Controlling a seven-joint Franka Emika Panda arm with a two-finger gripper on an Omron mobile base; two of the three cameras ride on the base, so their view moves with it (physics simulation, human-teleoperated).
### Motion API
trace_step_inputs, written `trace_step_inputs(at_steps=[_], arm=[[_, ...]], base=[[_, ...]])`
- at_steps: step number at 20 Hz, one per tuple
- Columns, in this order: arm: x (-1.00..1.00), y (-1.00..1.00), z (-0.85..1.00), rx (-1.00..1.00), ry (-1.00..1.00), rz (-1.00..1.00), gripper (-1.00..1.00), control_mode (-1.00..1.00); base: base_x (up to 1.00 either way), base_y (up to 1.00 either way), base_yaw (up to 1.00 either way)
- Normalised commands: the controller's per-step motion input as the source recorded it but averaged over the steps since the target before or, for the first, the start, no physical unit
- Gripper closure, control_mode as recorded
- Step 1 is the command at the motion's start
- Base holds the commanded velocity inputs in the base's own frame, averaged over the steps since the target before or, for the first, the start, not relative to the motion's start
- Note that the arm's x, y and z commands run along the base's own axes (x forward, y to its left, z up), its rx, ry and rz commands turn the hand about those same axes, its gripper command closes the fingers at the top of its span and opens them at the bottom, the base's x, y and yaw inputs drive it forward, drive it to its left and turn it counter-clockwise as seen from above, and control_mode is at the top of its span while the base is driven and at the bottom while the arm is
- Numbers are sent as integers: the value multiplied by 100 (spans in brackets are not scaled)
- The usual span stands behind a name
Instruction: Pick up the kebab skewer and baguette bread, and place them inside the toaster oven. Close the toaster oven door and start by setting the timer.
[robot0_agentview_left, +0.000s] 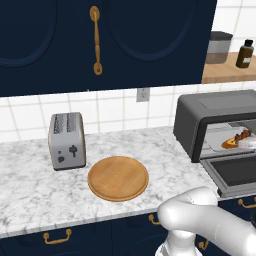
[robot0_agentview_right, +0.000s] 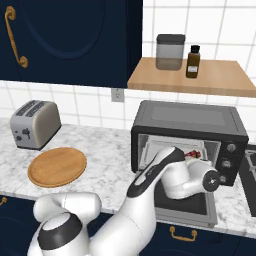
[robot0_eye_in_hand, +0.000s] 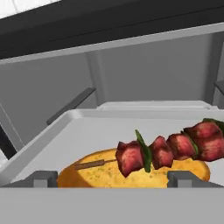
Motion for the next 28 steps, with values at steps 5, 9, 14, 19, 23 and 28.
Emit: trace_step_inputs(at_steps=[5,9,14,19,23,28], arm=[[17,-23,-14,0,-12,1,-100,-100],[21,-17,-4,0,-6,3,-100,-100],[14,0,3,0,-3,0,-100,-100],[-2,0,26,-1,-20,0,-100,-100],[13,10,-1,-2,-9,0,-100,-100],[7,1,-5,0,0,1,-100,-100]], base=[[0,0,0],[0,0,0],[0,0,0],[0,0,0],[0,0,0],[0,0,0]])
